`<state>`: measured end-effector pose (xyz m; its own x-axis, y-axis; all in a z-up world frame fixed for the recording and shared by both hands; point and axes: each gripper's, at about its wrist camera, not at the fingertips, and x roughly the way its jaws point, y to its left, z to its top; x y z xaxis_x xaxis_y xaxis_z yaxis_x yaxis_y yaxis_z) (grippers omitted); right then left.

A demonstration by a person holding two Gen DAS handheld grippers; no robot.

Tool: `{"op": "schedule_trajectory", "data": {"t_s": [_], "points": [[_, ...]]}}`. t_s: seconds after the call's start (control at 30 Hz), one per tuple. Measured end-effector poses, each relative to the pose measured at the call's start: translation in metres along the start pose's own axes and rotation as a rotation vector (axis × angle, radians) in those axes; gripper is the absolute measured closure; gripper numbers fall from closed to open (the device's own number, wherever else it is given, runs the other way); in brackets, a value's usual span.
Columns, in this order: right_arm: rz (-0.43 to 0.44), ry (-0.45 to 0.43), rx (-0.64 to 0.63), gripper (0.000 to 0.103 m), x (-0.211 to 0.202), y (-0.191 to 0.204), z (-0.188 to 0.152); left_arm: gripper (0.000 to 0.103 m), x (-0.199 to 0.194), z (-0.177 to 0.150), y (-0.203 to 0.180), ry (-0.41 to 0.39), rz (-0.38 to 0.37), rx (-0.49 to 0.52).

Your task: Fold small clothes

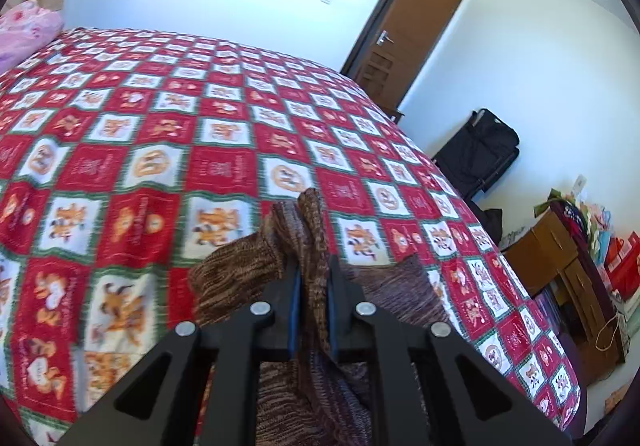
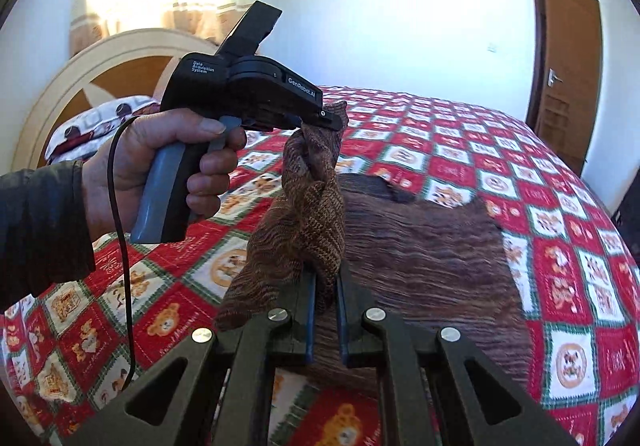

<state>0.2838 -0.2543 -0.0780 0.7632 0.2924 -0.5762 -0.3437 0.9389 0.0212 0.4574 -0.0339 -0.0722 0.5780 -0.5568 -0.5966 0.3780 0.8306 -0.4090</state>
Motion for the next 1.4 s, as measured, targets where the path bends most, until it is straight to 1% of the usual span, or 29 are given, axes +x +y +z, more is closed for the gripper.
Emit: {"op": "schedule_trajectory", "data": {"t_s": [0.4, 0.7, 0.8, 0.9, 1.13, 1.23, 1.27, 1.37, 1.4], "points": [[-0.044, 0.009, 0.134, 0.095, -0.02, -0.055, -0.016, 0.091, 0.041, 0.004, -0.065, 0.045, -0.055, 0.085], [-0.078, 0.079, 0.255, 0.095, -0.022, -0.098, -0.043, 0.091, 0.081, -0.01, -0.106, 0.109, -0.077, 0.14], [-0.068, 0.115, 0.298, 0.095, -0.018, -0.109, -0.054, 0.091, 0.092, -0.015, -0.118, 0.133, -0.068, 0.173], [-0.06, 0.142, 0.333, 0.095, -0.015, -0.116, -0.062, 0.091, 0.103, -0.021, -0.126, 0.158, -0.043, 0.204], [-0.072, 0.174, 0.4, 0.095, -0.014, -0.136, -0.077, 0.091, 0.118, -0.03, -0.139, 0.184, -0.015, 0.242], [-0.077, 0.181, 0.42, 0.095, -0.012, -0.142, -0.082, 0.09, 0.121, -0.034, -0.145, 0.194, 0.009, 0.266], [-0.076, 0.177, 0.429, 0.095, -0.014, -0.144, -0.083, 0.087, 0.118, -0.035, -0.147, 0.191, 0.011, 0.271], [-0.051, 0.166, 0.466, 0.094, -0.017, -0.152, -0.087, 0.083, 0.101, -0.037, -0.152, 0.171, -0.027, 0.304], [-0.043, 0.165, 0.474, 0.094, -0.018, -0.153, -0.088, 0.072, 0.09, -0.039, -0.154, 0.151, -0.018, 0.328]]}}
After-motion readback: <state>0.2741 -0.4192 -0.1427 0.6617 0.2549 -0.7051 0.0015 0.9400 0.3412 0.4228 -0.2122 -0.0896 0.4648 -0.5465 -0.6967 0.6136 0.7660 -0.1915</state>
